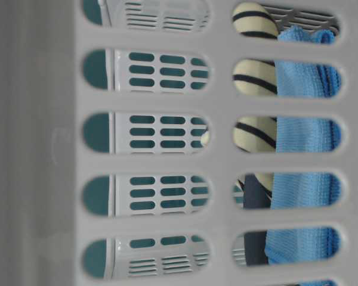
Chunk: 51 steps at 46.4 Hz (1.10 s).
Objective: Pick up the blue cloth from the shopping basket with the left arm.
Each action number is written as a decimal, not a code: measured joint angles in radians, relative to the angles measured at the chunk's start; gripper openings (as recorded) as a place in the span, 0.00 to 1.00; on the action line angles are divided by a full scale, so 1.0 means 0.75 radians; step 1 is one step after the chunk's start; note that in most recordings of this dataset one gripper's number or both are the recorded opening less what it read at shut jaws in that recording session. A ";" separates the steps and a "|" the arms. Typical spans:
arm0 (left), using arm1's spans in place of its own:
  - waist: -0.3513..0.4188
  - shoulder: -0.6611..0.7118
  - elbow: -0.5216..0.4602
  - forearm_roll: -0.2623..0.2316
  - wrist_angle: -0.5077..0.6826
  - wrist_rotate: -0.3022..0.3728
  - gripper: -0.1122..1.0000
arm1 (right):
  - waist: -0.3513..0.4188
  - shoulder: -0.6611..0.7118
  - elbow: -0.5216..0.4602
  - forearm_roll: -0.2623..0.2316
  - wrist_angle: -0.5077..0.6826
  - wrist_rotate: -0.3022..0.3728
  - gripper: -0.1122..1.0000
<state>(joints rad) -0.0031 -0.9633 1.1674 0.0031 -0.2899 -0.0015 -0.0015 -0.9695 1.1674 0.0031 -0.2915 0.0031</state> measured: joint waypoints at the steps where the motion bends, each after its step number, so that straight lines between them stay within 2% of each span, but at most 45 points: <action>1: 0.000 -0.002 0.000 0.000 0.000 -0.002 0.15 | 0.000 0.000 0.000 0.000 0.002 -0.002 0.11; 4: -0.010 0.000 -0.029 0.022 0.045 -0.027 0.10 | 0.000 -0.002 -0.002 0.002 0.002 0.002 0.12; 11: -0.051 0.010 -0.168 0.047 0.233 -0.045 0.10 | -0.004 -0.010 0.000 0.016 0.053 0.047 0.10; 20: -0.053 0.090 -0.370 0.047 0.548 -0.045 0.10 | 0.016 -0.010 -0.045 0.016 0.243 0.082 0.10; 30: -0.080 0.254 -0.654 0.049 0.871 -0.037 0.10 | 0.018 -0.008 -0.121 0.016 0.462 0.088 0.10; 37: -0.102 0.421 -0.861 0.049 1.125 -0.041 0.10 | 0.027 -0.008 -0.141 0.018 0.524 0.090 0.11; 40: -0.117 0.483 -0.929 0.049 1.199 -0.041 0.10 | 0.033 -0.008 -0.145 0.018 0.526 0.090 0.18; 43: -0.131 0.540 -0.984 0.049 1.254 -0.041 0.10 | 0.035 -0.008 -0.147 0.018 0.524 0.090 0.34; 47: -0.137 0.624 -1.053 0.051 1.321 -0.047 0.10 | 0.035 -0.008 -0.149 0.018 0.524 0.090 0.59; 51: -0.139 0.691 -1.098 0.049 1.366 -0.059 0.10 | 0.035 -0.008 -0.153 0.018 0.520 0.090 0.78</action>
<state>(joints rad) -0.1074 -0.4449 0.3436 0.0399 0.7348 -0.0460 0.0245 -0.9756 1.0523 0.0169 0.0982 0.0706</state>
